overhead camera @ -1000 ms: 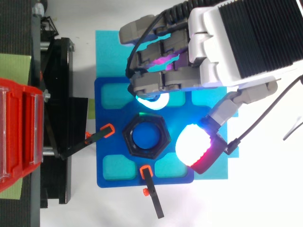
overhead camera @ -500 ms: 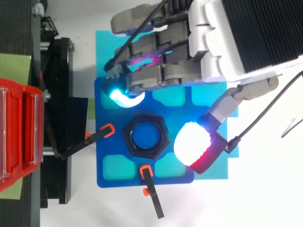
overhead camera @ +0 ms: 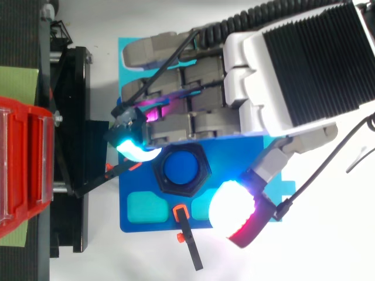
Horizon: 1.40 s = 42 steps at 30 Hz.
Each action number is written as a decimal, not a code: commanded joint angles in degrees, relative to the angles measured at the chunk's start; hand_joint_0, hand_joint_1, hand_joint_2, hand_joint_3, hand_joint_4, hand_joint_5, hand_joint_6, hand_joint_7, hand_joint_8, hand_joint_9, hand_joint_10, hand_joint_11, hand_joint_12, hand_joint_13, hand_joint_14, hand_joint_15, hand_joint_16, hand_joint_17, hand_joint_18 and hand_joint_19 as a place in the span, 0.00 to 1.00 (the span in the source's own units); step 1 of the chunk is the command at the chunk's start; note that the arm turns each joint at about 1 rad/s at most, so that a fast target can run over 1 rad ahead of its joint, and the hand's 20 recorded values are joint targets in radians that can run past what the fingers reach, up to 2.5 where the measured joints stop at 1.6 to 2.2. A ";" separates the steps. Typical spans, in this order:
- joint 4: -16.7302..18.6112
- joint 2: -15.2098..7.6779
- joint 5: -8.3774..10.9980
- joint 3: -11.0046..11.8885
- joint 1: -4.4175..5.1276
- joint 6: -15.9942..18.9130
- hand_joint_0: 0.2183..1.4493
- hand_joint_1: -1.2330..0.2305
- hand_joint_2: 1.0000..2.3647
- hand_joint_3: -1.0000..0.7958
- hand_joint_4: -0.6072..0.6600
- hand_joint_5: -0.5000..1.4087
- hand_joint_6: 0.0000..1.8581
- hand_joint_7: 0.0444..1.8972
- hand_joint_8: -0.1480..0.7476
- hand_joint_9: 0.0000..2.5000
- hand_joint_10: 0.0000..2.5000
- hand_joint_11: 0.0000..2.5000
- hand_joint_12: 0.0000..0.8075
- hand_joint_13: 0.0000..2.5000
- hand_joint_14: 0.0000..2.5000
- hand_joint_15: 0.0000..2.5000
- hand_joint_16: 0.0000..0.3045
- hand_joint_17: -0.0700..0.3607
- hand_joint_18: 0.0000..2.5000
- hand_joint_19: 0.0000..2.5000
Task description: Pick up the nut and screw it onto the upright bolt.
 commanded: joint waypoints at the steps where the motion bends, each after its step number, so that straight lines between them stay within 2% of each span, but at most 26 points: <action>1: -0.20 0.00 0.59 -0.02 0.96 0.40 0.24 0.74 0.00 0.28 0.62 0.21 0.27 0.32 0.37 0.26 0.00 0.00 0.34 0.16 0.00 0.00 0.10 0.32 0.02 0.00; 10: -0.55 0.00 1.38 -0.02 1.75 0.57 0.24 0.75 0.00 0.28 0.62 0.22 0.27 0.33 0.38 0.25 0.00 0.00 0.35 0.14 0.00 0.00 0.10 0.33 0.00 0.00; 22: -1.25 -0.09 1.73 -0.02 2.10 0.57 0.23 0.76 0.00 0.28 0.63 0.22 0.27 0.35 0.38 0.24 0.00 0.00 0.36 0.14 0.00 0.00 0.10 0.33 0.00 0.00; 27: -2.04 0.00 1.73 -0.11 2.02 0.49 0.24 0.76 0.00 0.28 0.63 0.22 0.27 0.38 0.39 0.25 0.00 0.00 0.35 0.14 0.00 0.00 0.10 0.33 0.00 0.00; 30: -1.69 0.00 1.91 -1.16 2.02 0.40 0.24 0.75 0.00 0.28 0.64 0.23 0.27 0.41 0.40 0.25 0.00 0.00 0.34 0.15 0.00 0.00 0.10 0.32 0.00 0.00; 33: 0.16 0.00 2.17 -2.39 1.84 0.57 0.24 0.75 0.00 0.28 0.66 0.23 0.27 0.44 0.41 0.26 0.00 0.00 0.33 0.15 0.00 0.00 0.09 0.31 0.01 0.00; 42: 0.77 0.00 1.82 -2.57 1.40 0.57 0.25 0.74 0.00 0.28 0.68 0.24 0.27 0.52 0.42 0.28 0.00 0.00 0.32 0.18 0.00 0.00 0.08 0.29 0.02 0.00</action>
